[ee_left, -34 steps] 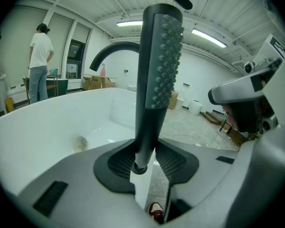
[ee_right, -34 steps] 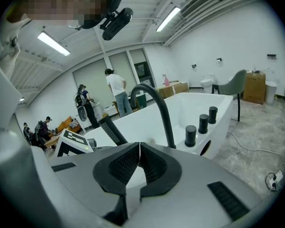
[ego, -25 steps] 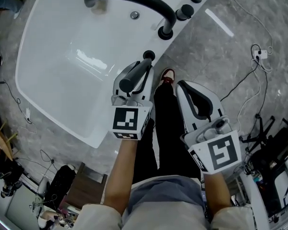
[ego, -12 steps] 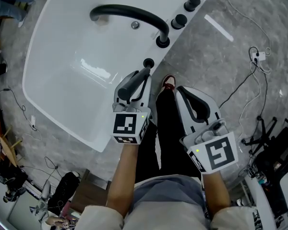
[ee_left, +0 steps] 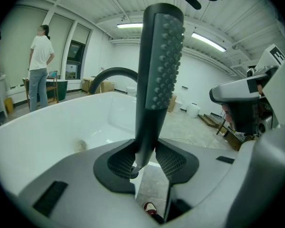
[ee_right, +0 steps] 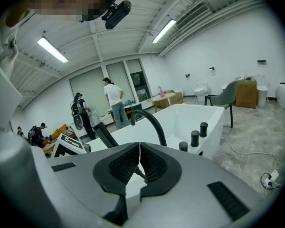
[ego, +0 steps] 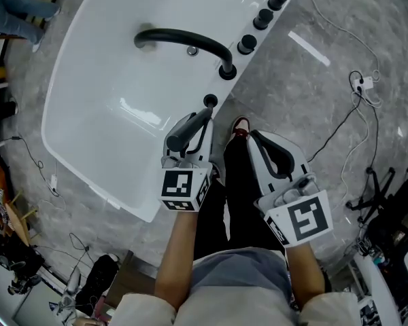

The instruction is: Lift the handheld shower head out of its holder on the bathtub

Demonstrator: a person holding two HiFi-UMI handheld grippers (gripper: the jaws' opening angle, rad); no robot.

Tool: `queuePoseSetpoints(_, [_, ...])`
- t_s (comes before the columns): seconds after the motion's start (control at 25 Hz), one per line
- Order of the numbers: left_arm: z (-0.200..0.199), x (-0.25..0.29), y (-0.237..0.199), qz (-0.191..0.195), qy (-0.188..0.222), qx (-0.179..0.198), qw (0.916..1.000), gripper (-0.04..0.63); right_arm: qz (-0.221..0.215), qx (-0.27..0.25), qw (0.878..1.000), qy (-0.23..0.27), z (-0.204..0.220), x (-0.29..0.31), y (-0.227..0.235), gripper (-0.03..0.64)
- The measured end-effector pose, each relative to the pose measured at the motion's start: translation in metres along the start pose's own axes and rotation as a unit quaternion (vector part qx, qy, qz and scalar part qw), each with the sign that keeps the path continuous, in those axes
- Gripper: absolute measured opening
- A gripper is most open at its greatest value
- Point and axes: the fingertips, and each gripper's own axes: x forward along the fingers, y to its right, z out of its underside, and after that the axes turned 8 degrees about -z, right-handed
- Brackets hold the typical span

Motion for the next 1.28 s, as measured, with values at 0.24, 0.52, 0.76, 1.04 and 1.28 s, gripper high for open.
queuePoseSetpoints(0.24, [-0.008, -0.009, 0.002, 0.000, 0.002, -0.004, 1.0000, 0.140, 0.005, -0.003, 1.000, 0.009, -0.011, -0.008, -0.005, 0.020])
queuePoseSetpoints(0.52, [-0.023, -0.025, 0.009, 0.006, 0.012, 0.007, 0.9999, 0.140, 0.006, -0.007, 1.000, 0.017, -0.025, -0.018, -0.016, 0.020])
queuePoseSetpoints(0.76, [-0.035, -0.039, 0.014, 0.015, 0.021, 0.002, 0.9997, 0.140, 0.005, -0.005, 1.000, 0.029, -0.037, -0.026, -0.026, 0.020])
queuePoseSetpoints(1.04, [-0.053, -0.061, 0.014, 0.016, 0.039, -0.004, 0.9991, 0.140, 0.021, -0.010, 0.998, 0.060, -0.065, -0.045, -0.031, 0.020])
queuePoseSetpoints(1.28, [-0.064, -0.076, 0.015, 0.023, 0.050, 0.000, 0.9985, 0.140, 0.032, -0.011, 0.997, 0.075, -0.075, -0.063, -0.041, 0.020])
